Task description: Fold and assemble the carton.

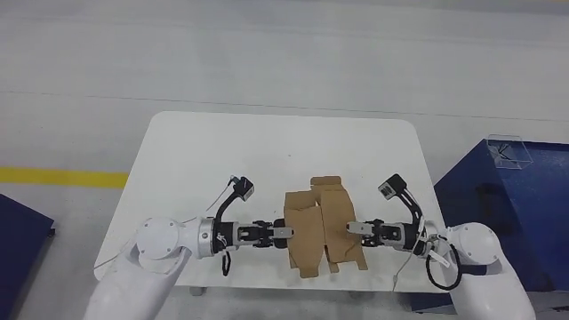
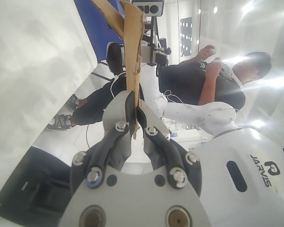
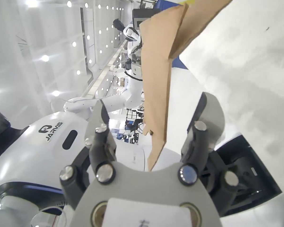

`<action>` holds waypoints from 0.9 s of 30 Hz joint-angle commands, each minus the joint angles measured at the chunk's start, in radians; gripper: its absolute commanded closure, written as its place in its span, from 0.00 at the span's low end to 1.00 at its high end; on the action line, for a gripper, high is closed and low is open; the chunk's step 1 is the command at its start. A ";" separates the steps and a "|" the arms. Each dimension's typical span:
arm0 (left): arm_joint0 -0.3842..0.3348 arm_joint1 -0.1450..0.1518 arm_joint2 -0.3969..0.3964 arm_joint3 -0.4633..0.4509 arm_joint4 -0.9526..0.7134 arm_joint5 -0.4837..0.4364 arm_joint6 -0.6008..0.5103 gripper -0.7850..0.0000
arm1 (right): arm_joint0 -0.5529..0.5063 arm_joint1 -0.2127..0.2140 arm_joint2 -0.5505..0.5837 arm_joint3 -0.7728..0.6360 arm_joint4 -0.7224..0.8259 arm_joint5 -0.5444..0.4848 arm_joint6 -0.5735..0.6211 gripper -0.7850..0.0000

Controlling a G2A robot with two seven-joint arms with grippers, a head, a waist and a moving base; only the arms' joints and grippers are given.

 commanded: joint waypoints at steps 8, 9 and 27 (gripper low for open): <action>0.008 0.004 0.011 -0.004 -0.005 -0.004 -0.001 0.00 | 0.002 0.010 -0.005 0.021 0.025 -0.008 0.020 1.00; 0.010 0.004 0.010 -0.007 -0.016 -0.006 -0.006 0.00 | 0.001 0.011 -0.004 0.023 0.026 -0.010 0.022 1.00; 0.147 0.085 -0.377 0.022 -0.046 -0.031 -0.094 0.00 | -0.050 0.047 0.179 0.054 -0.005 -0.056 -0.052 1.00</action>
